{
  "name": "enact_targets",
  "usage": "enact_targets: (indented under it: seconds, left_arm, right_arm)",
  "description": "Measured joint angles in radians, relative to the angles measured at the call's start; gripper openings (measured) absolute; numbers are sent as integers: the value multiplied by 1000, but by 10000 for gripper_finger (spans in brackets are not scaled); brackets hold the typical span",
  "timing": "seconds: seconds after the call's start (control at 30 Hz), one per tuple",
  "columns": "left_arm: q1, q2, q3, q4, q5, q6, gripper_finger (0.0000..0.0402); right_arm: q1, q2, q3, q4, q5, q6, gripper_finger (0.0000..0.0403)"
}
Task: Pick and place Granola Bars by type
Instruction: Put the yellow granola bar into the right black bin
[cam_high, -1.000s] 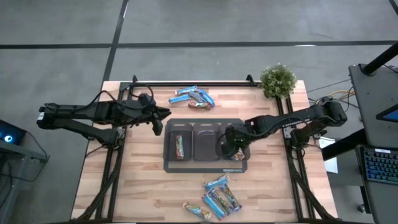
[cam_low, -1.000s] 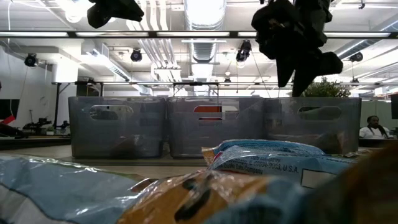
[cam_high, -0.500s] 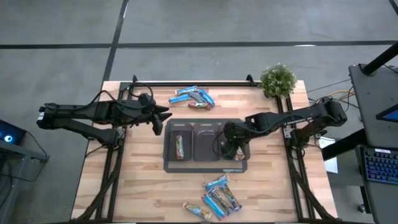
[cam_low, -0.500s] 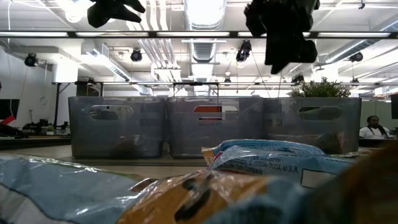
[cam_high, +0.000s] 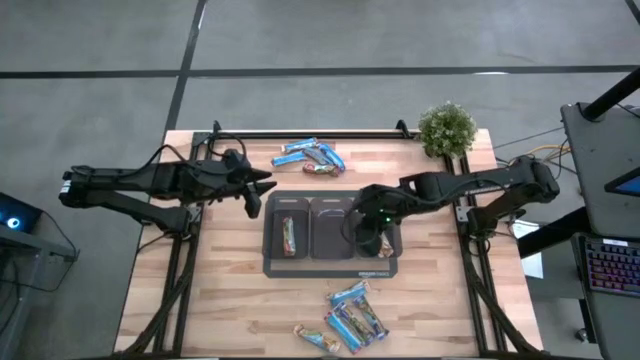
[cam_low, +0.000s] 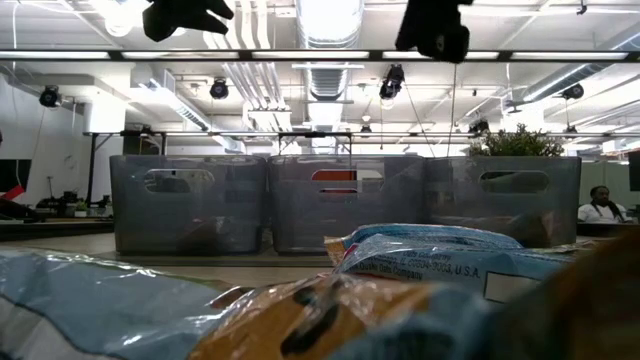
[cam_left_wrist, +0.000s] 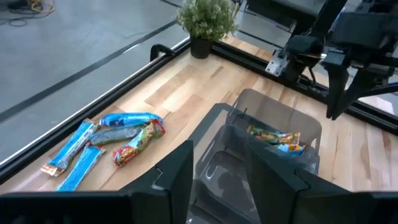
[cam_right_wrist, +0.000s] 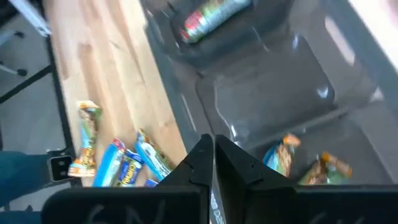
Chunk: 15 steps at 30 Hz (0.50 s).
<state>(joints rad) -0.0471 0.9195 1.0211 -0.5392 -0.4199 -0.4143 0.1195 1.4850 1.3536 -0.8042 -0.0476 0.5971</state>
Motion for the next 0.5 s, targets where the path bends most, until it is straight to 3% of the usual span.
enact_targets:
  seconds: [0.5]
  left_arm:
    - [14,0,35,0,0,59,129]
  right_arm:
    - [-15,-119,5,-9,128,-32,9]
